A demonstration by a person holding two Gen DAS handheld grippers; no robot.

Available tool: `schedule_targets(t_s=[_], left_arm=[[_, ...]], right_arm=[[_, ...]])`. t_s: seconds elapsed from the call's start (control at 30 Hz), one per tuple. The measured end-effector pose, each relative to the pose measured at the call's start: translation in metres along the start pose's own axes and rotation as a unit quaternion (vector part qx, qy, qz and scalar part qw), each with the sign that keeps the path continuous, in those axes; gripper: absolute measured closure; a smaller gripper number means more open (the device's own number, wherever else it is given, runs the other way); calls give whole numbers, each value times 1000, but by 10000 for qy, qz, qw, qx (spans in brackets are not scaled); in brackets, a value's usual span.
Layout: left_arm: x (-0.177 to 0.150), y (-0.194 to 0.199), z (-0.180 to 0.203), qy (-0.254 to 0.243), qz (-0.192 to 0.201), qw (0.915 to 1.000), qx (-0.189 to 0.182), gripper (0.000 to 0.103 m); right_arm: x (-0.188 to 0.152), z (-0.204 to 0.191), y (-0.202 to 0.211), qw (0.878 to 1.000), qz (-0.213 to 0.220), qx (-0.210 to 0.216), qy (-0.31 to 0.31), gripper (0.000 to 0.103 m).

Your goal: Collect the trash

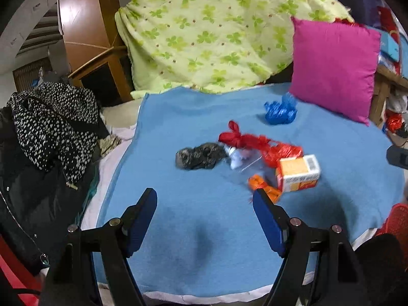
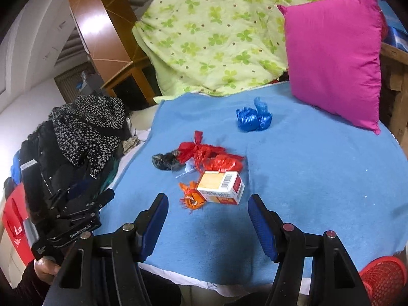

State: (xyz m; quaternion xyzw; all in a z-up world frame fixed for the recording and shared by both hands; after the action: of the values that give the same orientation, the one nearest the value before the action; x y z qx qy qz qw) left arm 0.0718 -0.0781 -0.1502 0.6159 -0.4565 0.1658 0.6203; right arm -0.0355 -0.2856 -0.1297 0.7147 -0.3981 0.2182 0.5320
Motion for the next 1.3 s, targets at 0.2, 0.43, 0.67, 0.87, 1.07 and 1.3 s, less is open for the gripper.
schedule_targets(t_s=[0.2, 0.43, 0.67, 0.87, 1.07, 1.3], left_arm=[[-13, -21, -3, 125, -273, 9995, -25, 25], [-19, -40, -3, 178, -431, 9989, -37, 25], [-12, -88, -30, 657, -804, 9945, 134, 25], [-11, -171, -103, 1700, -1296, 9737, 791, 25], [-37, -244, -148, 2378, -1809, 9441, 1395, 20], [-43, -246, -160, 2726, -1248, 9331, 1983, 0]], right_arm=[[-9, 3, -19, 9997, -175, -186, 0, 34], [-16, 13, -36, 9989, -337, -305, -81, 34], [18, 67, -70, 9936, -337, -1059, -212, 34], [59, 171, -127, 9725, -177, -2270, -484, 34], [77, 228, -191, 9569, -335, -2811, -655, 34], [65, 233, -226, 9668, -486, -2390, -759, 0]])
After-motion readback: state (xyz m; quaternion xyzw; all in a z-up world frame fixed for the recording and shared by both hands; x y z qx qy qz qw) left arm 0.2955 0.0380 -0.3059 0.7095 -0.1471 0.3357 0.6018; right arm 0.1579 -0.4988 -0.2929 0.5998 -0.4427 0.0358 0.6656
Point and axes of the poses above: each gripper's, at about its wrist camera, not at the fingertips, and y roughly against the way its jaws point, z to its right, x to its top, the point moved 8 cm from there along -y, roughly the way its jaws point, and after that the axes turned 2 degrees about y, right-handed, at the moved point
